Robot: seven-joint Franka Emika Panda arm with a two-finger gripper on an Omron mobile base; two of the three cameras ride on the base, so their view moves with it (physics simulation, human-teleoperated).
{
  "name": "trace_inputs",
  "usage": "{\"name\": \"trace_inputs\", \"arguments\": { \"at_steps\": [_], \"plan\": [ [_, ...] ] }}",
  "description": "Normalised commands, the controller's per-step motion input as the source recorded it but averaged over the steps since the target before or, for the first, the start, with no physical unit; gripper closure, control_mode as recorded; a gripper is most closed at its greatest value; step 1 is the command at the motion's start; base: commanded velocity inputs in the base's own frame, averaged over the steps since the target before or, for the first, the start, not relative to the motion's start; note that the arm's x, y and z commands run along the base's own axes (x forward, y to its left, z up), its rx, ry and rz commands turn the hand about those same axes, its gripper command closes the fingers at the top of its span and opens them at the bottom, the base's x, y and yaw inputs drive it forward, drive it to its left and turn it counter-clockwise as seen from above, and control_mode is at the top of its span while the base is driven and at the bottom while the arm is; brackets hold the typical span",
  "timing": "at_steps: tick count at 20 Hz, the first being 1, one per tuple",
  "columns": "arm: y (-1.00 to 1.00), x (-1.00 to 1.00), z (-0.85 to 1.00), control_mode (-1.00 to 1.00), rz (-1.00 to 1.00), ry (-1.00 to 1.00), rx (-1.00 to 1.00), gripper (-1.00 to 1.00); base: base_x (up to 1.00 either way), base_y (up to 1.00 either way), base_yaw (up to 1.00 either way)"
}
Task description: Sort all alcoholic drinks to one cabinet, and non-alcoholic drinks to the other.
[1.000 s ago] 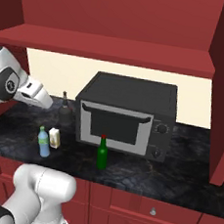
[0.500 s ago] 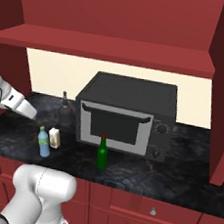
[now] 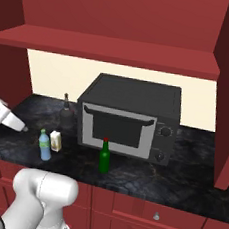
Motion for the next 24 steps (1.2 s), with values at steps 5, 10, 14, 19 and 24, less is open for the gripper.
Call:
{"name": "trace_inputs", "arguments": {
  "at_steps": [5, 10, 14, 19, 24],
  "plan": [
    [0.09, 0.00, -0.38, -1.00, -0.12, -0.04, -0.05, -1.00, 0.00, 0.00, 0.00],
    [0.00, 0.05, -0.27, -1.00, -0.08, -0.04, -0.01, -1.00, 0.00, 0.00, 0.00],
    [0.00, 0.19, -0.17, -1.00, -0.04, -0.05, 0.00, -1.00, 0.00, 0.00, 0.00],
    [0.00, 0.21, -0.15, -1.00, -0.05, -0.04, 0.00, -1.00, 0.00, 0.00, 0.00],
    [0.00, 0.14, -0.13, -1.00, -0.06, -0.02, -0.02, -1.00, 0.00, 0.00, 0.00]
  ]
}}
